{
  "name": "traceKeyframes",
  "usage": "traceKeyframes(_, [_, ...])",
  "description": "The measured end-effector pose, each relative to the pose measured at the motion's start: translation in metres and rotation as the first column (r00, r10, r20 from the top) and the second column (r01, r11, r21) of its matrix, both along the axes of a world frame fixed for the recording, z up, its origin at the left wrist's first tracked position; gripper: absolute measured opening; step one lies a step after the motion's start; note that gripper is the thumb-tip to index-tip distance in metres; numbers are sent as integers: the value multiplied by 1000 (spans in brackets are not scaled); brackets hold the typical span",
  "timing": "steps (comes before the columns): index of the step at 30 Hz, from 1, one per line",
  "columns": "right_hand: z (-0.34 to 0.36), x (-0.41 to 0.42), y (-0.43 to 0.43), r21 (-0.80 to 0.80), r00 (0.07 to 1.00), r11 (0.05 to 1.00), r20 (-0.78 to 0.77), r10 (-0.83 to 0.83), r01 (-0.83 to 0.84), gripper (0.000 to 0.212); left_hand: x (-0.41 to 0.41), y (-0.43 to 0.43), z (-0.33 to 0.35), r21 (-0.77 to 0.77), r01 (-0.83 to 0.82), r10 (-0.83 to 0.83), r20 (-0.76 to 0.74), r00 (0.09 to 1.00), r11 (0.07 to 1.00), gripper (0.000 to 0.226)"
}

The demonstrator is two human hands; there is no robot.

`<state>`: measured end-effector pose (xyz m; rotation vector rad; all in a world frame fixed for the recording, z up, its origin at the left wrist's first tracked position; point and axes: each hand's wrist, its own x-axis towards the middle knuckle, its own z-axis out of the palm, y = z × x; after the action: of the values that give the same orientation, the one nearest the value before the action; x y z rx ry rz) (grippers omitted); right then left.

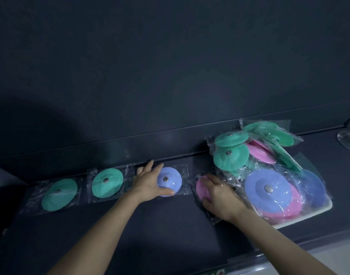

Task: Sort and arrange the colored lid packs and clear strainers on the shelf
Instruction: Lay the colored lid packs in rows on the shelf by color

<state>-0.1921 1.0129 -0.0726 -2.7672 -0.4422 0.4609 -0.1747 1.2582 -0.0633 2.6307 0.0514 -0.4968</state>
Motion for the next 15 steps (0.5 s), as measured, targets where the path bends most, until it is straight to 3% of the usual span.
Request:
traceKeyframes(4, [7,6,-24,-33,1000,999,-18,4,-5,65,1,2,-2,130,39,-39,-6,999,991,117])
traceKeyframes(9, [14,15,-47,-42,998,997,6,-58,58,62,1,-4,-6,33,1,-2,35,999,999,121])
traceKeyframes(15, [5,9,-41,-91,996,991,16,-93,94,59,9,-12,-3,73,-67,48,239,970,995,108])
